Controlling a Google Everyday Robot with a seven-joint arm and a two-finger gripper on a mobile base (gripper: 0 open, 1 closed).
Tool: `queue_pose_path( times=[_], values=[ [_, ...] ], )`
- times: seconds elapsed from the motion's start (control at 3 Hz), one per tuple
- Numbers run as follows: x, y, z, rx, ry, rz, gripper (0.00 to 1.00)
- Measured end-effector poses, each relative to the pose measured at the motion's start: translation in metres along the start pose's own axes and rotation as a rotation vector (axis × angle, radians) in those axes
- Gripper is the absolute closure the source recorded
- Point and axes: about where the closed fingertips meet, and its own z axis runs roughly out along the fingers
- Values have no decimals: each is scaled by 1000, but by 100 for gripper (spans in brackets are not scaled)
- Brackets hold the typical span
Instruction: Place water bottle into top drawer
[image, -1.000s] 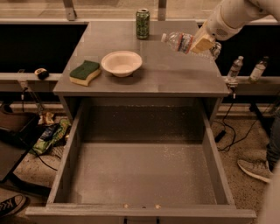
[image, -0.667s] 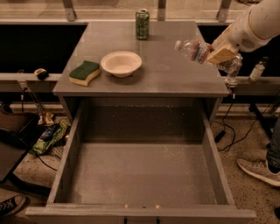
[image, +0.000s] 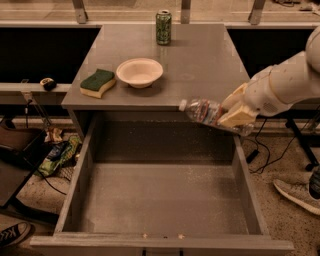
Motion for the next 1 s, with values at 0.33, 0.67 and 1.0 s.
queue_pose_path(
  times=[0.33, 0.67, 1.0],
  values=[
    [-17, 46, -5, 5, -35, -47, 100],
    [-65, 79, 19, 19, -147, -143, 100],
    [-99, 107, 93, -90, -250, -166, 100]
  ],
)
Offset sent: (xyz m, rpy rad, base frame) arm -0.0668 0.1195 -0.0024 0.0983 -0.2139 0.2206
